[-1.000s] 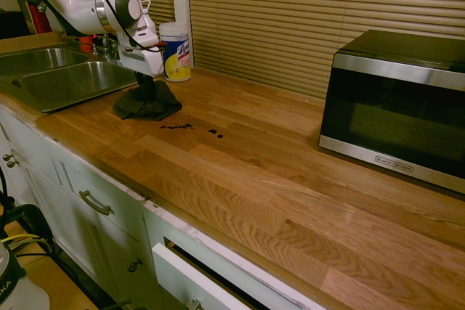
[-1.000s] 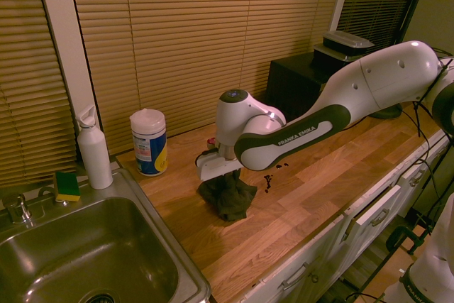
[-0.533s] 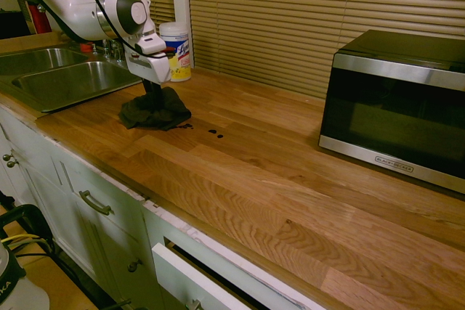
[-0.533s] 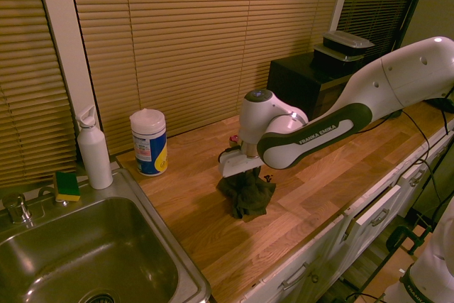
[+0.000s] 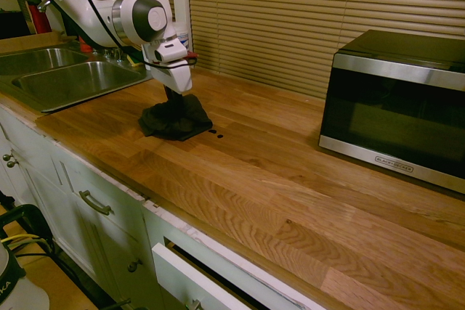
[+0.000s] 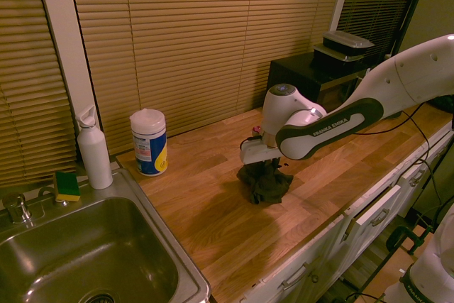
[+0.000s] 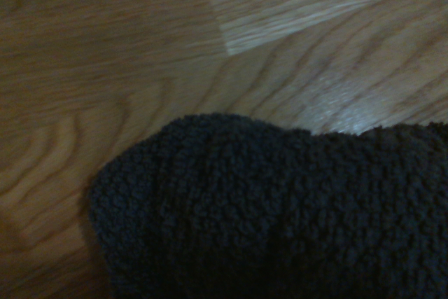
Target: Clear the spill
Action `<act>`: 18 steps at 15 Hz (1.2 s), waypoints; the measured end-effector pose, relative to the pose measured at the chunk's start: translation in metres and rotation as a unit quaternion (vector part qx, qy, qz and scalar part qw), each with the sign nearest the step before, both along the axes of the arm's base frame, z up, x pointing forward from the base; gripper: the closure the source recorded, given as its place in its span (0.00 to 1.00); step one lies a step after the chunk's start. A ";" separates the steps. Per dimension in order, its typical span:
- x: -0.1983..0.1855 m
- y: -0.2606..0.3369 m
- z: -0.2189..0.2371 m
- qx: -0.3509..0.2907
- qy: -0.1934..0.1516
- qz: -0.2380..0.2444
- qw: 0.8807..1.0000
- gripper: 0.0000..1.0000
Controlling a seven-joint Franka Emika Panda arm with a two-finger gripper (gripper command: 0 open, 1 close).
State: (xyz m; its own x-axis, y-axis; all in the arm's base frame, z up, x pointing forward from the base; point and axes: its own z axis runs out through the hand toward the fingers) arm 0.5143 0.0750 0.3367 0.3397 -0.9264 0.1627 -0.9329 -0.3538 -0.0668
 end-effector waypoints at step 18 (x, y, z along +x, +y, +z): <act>0.000 -0.128 -0.005 0.020 -0.034 -0.082 0.996 1.00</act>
State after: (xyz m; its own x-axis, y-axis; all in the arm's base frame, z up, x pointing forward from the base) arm 0.5146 -0.0530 0.3317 0.1734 -0.9745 0.1424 -0.9708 -0.1935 -0.1421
